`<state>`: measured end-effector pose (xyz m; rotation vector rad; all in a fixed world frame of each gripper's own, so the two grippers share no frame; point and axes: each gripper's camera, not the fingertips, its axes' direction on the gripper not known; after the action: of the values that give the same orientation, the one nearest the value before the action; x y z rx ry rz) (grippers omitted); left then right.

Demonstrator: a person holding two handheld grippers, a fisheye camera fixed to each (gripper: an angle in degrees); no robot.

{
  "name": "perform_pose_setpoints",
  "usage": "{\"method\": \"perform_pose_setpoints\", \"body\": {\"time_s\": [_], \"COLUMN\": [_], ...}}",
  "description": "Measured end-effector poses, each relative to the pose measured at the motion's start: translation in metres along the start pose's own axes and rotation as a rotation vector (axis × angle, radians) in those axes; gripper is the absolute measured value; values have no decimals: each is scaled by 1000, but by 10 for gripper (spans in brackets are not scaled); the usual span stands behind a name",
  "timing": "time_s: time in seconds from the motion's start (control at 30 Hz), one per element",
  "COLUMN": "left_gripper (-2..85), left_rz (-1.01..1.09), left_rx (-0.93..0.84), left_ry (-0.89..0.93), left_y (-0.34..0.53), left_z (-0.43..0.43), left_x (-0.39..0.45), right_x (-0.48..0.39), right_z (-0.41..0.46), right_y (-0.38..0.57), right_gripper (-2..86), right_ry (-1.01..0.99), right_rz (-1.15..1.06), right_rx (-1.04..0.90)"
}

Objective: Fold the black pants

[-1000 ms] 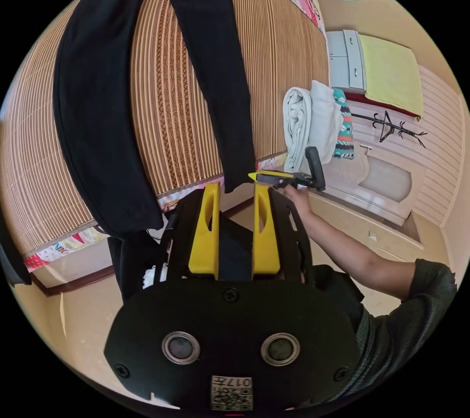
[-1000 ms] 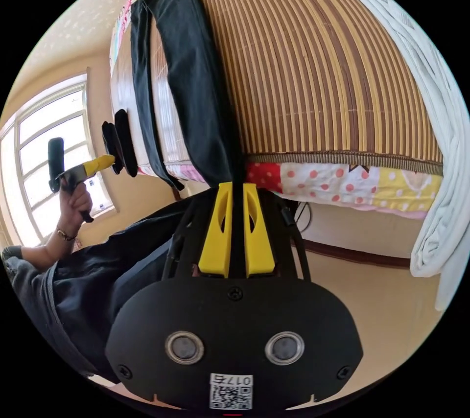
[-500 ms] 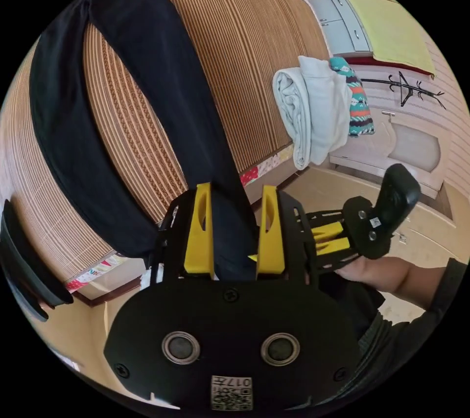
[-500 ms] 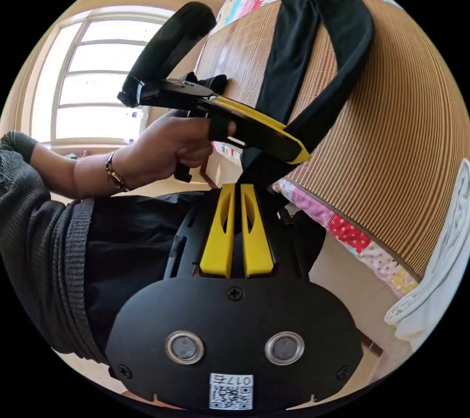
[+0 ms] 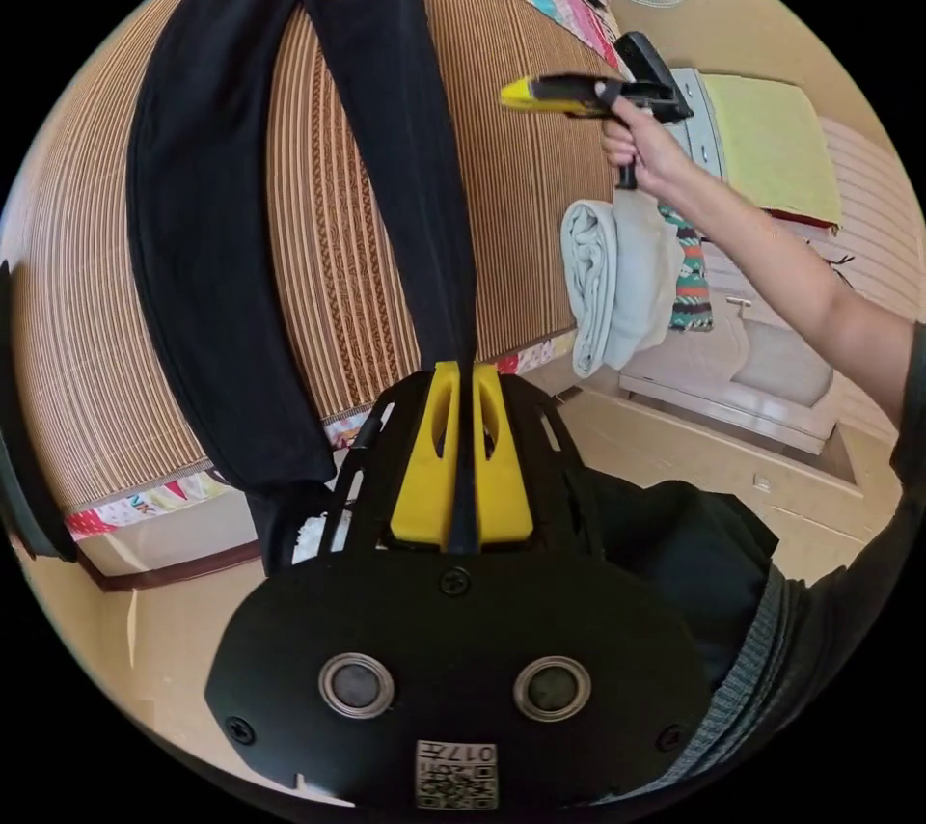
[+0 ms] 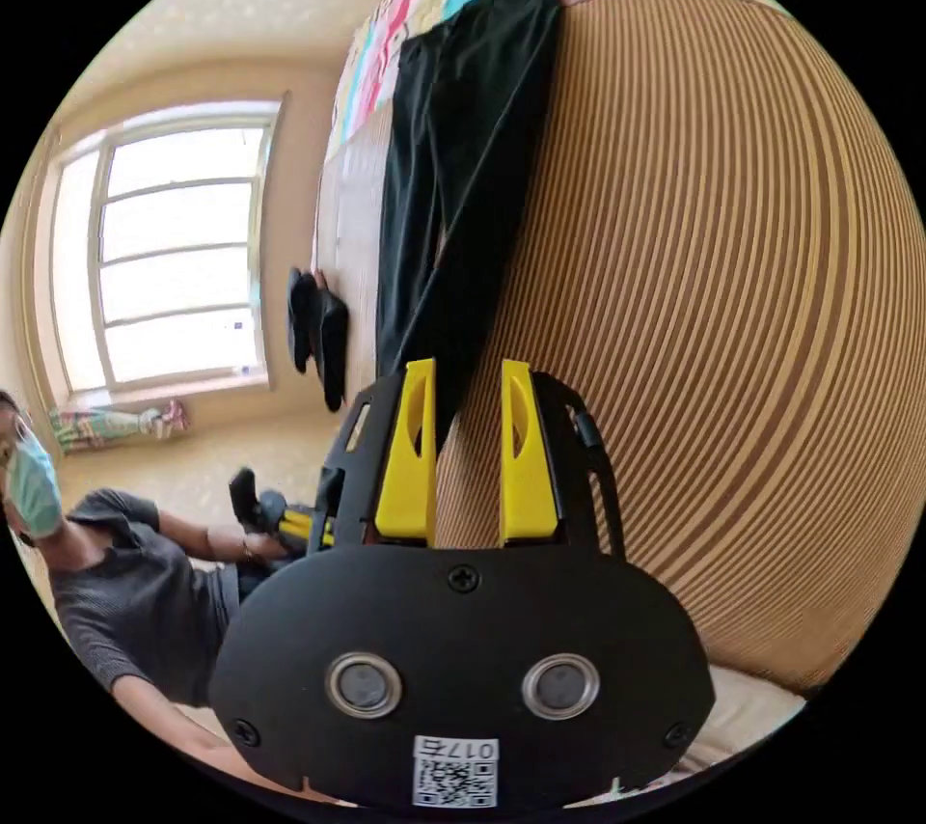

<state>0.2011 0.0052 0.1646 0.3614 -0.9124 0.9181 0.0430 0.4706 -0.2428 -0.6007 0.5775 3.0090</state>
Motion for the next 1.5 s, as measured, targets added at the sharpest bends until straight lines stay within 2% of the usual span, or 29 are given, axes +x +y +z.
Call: {"method": "perform_pose_setpoints", "body": {"time_s": [0.07, 0.17, 0.27, 0.4, 0.5, 0.57, 0.67, 0.83, 0.9, 0.97, 1.1, 1.23, 1.4, 1.5], "left_gripper": [3, 2, 2, 1, 1, 0, -1, -1, -1, 0, 1, 2, 0, -2], "left_rz": [-11, -47, -92, -142, -192, -214, -288, -359, -399, -428, -420, -426, -367, -263], "left_rx": [7, 19, 43, 91, 142, 176, 231, 304, 341, 340, 318, 263, 131, 44], "left_ry": [8, 31, 109, 189, 267, 324, 433, 454, 428, 392, 329, 331, 216, 188], "left_y": [0, -1, 0, 8, 19, 29, 53, 93, 103, 105, 112, 117, 113, 108], "left_z": [-4, -13, -24, -39, -53, -62, -76, -115, -138, -153, -178, -190, -228, -250], "left_x": [-5, -16, -30, -53, -73, -86, -112, -141, -158, -171, -189, -205, -210, -201], "right_x": [21, 30, 22, 4, -46, -138, -232, -312, -317, -306, -282, -266, -232, -203], "right_z": [-20, -23, -12, 6, 11, 19, 59, 120, 146, 173, 198, 179, 185, 191], "right_y": [-64, -120, -158, -196, -210, -205, -214, -252, -270, -290, -302, -246, -122, -32], "right_gripper": [132, 139, 127, 76, 43, 29, 22, 19, 19, 20, 24, 27, 30, 37], "right_ry": [-112, -171, -118, -59, 176, 580, 713, 653, 615, 473, 333, 162, 159, 147], "right_rz": [81, 161, 202, 172, 137, -33, -260, -451, -432, -368, -337, -381, -390, -266], "right_rx": [187, 346, 419, 408, 410, 503, 429, 308, 284, 249, 146, 199, 3, -70]}}
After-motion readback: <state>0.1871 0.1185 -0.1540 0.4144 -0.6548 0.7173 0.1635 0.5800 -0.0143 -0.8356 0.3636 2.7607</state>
